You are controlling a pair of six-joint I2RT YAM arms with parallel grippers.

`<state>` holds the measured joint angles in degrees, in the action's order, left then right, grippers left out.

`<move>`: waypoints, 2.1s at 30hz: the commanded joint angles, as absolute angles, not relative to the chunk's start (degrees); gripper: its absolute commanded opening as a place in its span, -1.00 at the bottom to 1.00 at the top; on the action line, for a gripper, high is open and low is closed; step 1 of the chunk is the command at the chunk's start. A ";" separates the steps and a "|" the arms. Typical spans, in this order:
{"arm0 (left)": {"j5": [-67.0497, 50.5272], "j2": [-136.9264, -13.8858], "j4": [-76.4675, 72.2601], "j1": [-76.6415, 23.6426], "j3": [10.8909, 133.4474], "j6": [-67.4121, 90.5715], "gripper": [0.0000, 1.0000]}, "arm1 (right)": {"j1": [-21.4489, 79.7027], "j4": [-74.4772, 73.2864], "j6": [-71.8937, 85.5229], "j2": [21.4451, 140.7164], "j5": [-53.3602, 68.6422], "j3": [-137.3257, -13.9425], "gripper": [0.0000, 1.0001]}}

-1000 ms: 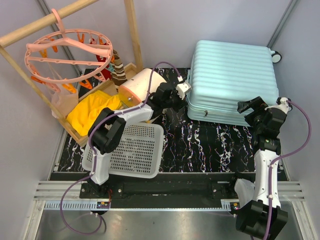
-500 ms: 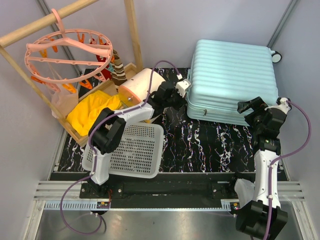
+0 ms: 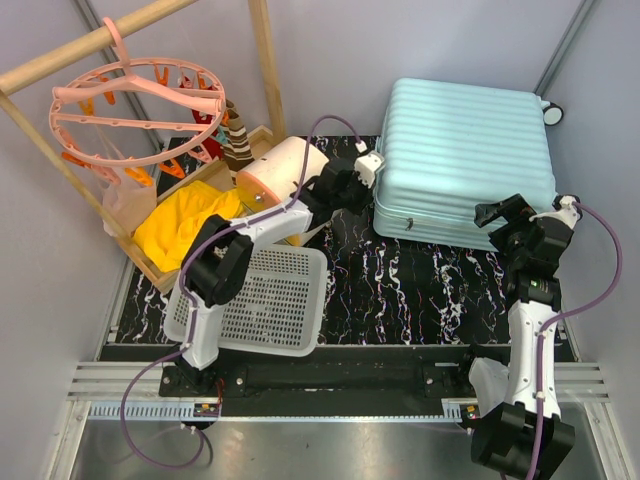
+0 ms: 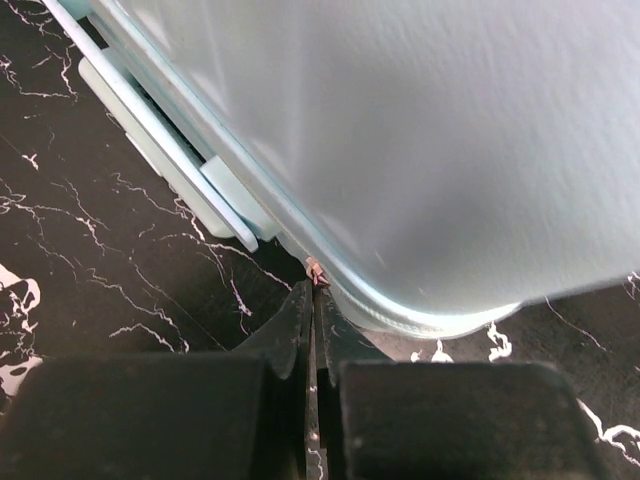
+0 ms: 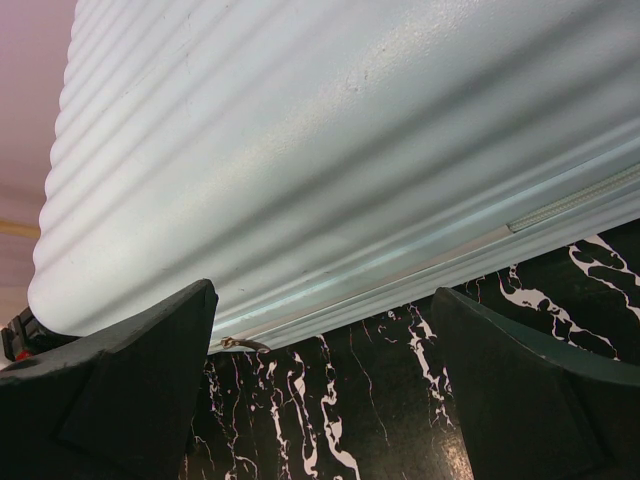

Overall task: Open, take out, and arrange the luggage
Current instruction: Unzip the luggage at the center of the board.

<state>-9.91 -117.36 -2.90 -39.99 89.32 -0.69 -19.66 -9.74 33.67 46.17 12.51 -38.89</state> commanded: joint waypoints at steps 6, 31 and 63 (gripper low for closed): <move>-3.61 -121.11 -10.81 -38.41 100.63 -1.93 -1.00 | -19.95 -8.88 33.13 45.00 11.86 -38.85 0.99; -0.53 -121.99 -18.11 -35.33 101.78 0.70 -1.00 | -19.95 -9.49 26.20 41.39 11.07 -37.00 0.91; -0.18 -124.63 -20.65 -32.43 105.03 -0.97 -1.00 | 14.32 -0.53 24.43 59.94 -10.02 -37.53 0.68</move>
<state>-7.62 -124.64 -2.44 -39.51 99.00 1.98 12.71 -3.79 23.81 59.61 -6.59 -36.88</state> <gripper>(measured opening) 0.004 0.840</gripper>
